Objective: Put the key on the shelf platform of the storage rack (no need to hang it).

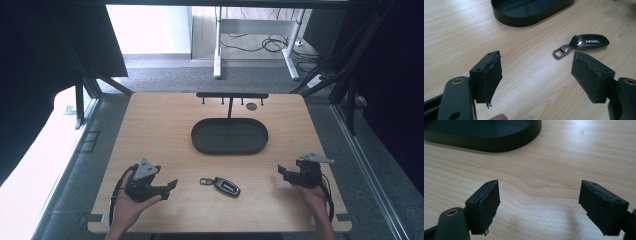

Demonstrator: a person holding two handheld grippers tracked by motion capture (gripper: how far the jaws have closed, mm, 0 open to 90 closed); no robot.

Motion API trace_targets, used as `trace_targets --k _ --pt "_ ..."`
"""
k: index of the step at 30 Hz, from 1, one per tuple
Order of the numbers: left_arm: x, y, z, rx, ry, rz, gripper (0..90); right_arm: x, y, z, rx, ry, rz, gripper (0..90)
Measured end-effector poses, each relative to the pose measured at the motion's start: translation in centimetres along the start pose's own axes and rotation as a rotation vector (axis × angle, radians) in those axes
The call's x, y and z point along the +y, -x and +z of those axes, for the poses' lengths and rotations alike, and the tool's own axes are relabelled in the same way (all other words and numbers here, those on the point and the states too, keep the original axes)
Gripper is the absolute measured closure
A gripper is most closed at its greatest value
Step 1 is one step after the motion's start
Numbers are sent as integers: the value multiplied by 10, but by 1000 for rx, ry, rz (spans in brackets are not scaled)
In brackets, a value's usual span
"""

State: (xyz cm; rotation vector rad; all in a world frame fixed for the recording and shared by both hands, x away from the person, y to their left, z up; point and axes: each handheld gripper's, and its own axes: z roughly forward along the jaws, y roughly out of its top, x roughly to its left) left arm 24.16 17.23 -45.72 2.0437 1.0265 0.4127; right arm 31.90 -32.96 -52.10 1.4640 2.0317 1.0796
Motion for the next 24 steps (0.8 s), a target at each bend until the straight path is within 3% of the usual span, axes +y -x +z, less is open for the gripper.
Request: trace_targets --k 6,12,20,24 --pt "-2 0 -3 -6 2 -2 247 0 5 -15 89 52 35 218" --pt "-5 -2 -1 -12 4 -19 248 1 6 -17 79 48 14 237" --pt "-8 -10 5 -54 7 -42 249 4 -2 -17 35 12 -17 250" --pt "-8 -10 12 -65 -11 -23 250 4 -6 -22 24 6 -21 261"
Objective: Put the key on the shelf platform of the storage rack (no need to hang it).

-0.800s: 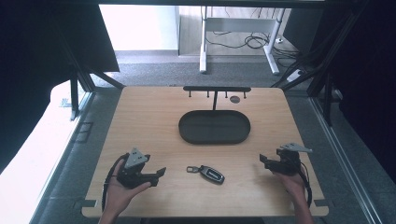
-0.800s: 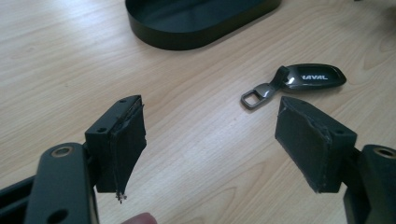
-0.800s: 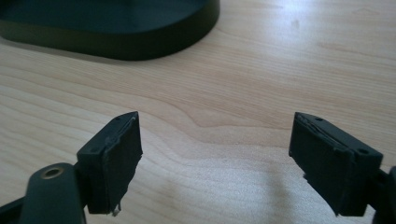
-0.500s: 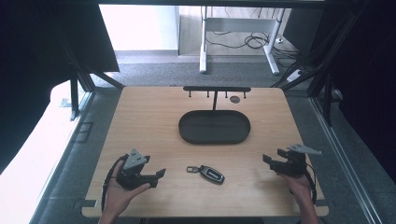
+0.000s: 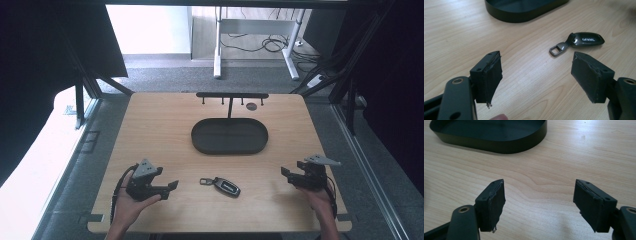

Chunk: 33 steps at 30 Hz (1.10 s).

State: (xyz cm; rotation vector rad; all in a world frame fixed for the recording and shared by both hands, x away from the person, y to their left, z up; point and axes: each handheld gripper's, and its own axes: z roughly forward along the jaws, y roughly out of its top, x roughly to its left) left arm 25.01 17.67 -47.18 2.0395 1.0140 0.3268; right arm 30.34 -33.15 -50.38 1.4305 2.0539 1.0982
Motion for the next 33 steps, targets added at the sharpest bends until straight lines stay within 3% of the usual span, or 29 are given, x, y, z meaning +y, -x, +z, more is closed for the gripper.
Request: trace_targets --k 6,13,19,24,27,30,33 --pt "5 11 -7 -4 46 40 262 8 -8 -5 40 11 -55 291" --pt "9 12 -8 11 41 15 261 9 -8 -10 79 33 -77 304" --pt "12 12 -11 18 50 27 259 15 -12 -19 71 40 -116 313" --pt "10 9 -17 12 68 16 258 24 -25 -34 60 47 -178 326" --pt "8 6 -21 19 82 8 259 32 -32 -35 53 53 -192 333" --pt "7 4 -23 26 84 2 260 37 -37 -31 67 45 -201 334" --pt "3 3 -21 35 77 -6 260 47 -44 -23 97 -3 -236 337"
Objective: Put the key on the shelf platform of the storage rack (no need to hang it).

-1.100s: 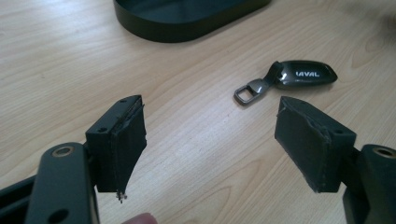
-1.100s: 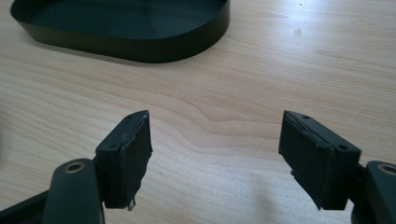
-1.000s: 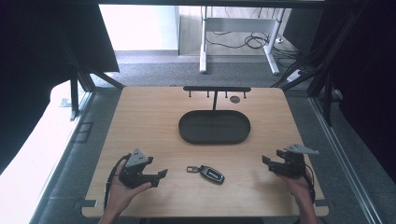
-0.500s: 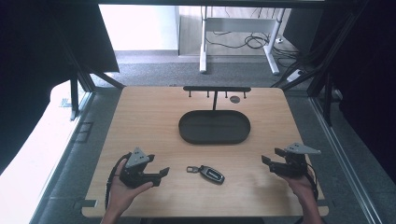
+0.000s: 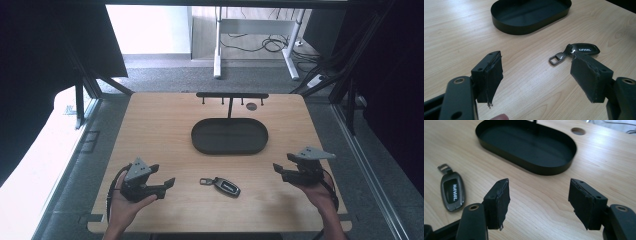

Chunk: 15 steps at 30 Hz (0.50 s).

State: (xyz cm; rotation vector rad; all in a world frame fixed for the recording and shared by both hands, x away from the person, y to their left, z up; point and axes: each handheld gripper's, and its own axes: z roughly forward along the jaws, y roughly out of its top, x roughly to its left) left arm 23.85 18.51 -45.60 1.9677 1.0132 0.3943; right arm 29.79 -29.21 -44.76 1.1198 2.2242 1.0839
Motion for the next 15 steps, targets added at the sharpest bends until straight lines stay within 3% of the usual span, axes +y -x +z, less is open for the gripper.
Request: trace_targets --k 6,15 --pt "-3 3 -1 13 -5 -2 260 16 -4 6 51 -49 -44 348" --pt "-2 5 -13 22 21 -7 259 38 -26 15 54 -110 -131 339"
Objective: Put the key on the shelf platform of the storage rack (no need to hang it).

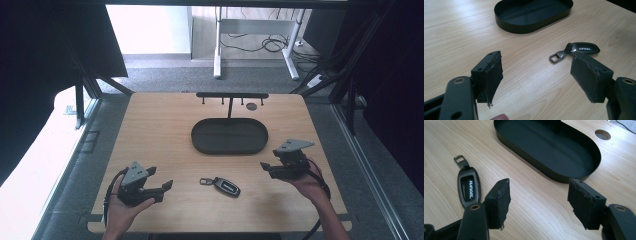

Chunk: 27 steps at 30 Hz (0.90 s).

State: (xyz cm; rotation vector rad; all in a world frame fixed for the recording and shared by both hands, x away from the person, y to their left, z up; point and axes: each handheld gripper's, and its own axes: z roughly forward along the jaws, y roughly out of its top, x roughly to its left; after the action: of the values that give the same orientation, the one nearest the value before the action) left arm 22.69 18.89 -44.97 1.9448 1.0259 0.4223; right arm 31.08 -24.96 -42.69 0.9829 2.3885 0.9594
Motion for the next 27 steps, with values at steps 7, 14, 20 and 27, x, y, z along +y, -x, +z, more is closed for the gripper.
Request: trace_targets --k 7,14,20,27 --pt "-2 -3 1 -1 -7 -9 257 15 -17 11 46 -39 -45 347" --pt "-2 -3 -1 -3 1 1 257 23 -32 26 68 -108 -83 348" --pt "-2 -5 -1 2 2 -6 258 28 -47 34 112 -139 -117 352" --pt "-3 -4 0 -5 2 -7 257 31 -63 46 153 -196 -152 352"
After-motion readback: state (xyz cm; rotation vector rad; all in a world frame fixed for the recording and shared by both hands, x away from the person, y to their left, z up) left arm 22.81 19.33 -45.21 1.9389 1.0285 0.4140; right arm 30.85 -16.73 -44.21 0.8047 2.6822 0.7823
